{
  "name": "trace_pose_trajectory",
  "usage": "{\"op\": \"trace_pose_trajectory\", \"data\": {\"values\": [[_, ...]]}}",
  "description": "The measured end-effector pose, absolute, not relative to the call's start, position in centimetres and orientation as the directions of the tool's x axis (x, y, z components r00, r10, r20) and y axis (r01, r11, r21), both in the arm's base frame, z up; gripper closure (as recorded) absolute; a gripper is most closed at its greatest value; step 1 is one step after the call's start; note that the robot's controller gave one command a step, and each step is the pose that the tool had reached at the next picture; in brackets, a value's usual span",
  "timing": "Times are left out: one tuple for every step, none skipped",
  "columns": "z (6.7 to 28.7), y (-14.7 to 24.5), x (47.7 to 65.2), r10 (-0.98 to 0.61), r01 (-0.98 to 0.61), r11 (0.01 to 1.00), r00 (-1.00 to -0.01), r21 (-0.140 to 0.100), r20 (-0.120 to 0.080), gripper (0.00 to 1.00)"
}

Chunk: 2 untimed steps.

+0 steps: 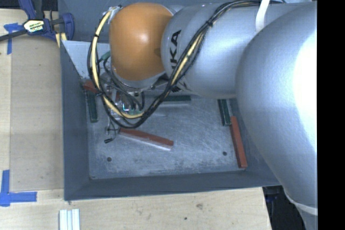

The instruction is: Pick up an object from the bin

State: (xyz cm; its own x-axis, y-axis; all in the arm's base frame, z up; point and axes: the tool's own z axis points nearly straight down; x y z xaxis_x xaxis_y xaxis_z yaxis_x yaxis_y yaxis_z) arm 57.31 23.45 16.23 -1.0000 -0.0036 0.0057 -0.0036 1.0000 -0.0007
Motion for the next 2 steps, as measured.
{"op": "trace_pose_trajectory", "data": {"values": [[16.73,23.36,57.54,0.0,0.0,1.0,-1.0,0.002,-0.002,0.0],[16.65,23.29,57.69,-0.006,-0.006,1.0,-1.0,0.002,-0.004,0.0]]}}
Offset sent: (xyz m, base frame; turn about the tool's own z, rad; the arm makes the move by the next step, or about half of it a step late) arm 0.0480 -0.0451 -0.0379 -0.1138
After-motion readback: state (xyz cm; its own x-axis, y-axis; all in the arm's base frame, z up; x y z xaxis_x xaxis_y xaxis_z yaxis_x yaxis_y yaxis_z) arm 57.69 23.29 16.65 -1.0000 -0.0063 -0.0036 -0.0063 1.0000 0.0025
